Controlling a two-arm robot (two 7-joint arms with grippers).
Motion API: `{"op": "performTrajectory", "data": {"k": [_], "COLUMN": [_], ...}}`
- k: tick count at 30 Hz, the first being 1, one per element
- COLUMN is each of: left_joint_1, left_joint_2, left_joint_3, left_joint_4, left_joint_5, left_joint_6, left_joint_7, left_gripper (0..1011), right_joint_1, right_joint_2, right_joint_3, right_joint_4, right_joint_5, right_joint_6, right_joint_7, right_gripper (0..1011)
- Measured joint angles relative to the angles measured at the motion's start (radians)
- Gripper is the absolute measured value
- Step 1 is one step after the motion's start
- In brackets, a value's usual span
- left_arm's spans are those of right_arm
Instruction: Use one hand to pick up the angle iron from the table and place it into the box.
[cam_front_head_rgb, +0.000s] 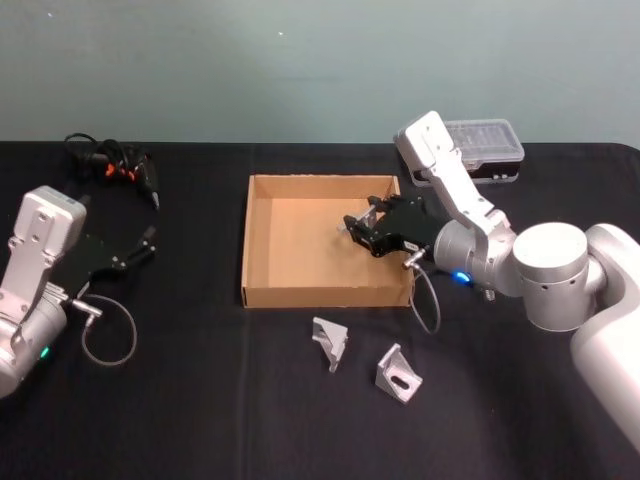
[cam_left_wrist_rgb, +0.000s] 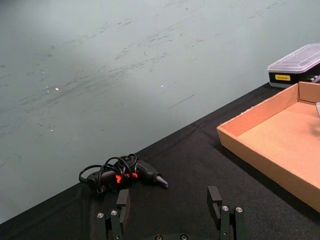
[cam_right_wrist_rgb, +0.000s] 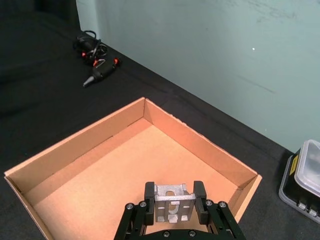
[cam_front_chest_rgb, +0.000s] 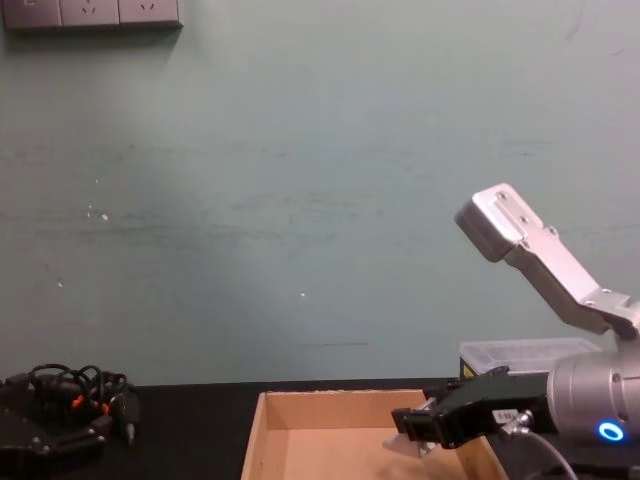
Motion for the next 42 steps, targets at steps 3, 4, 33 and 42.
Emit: {"op": "performTrajectory", "data": {"k": [3,4,33,42], "left_joint_1": [0.000,0.000,0.000,0.000], "left_joint_2": [0.000,0.000,0.000,0.000], "left_joint_3": [0.000,0.000,0.000,0.000], "left_joint_4": [0.000,0.000,0.000,0.000], "left_joint_5": [0.000,0.000,0.000,0.000], "left_joint_6": [0.000,0.000,0.000,0.000], "left_joint_7": [0.000,0.000,0.000,0.000], "left_gripper": [1011,1011,1011,1011], "right_joint_1": [0.004,0.005,0.008,0.008], "right_joint_2": [-0.006,-0.008,-0.016,-0.016], "right_joint_3": [0.001,0.001,0.005,0.005], "right_joint_4": [0.015,0.018,0.032,0.031], "right_joint_5": [-0.006,-0.007,-0.012,-0.012], "right_joint_6": [0.000,-0.001,-0.006,-0.005], "right_joint_7": [0.000,0.000,-0.004,-0.003], "right_gripper": [479,478,868,1002]}}
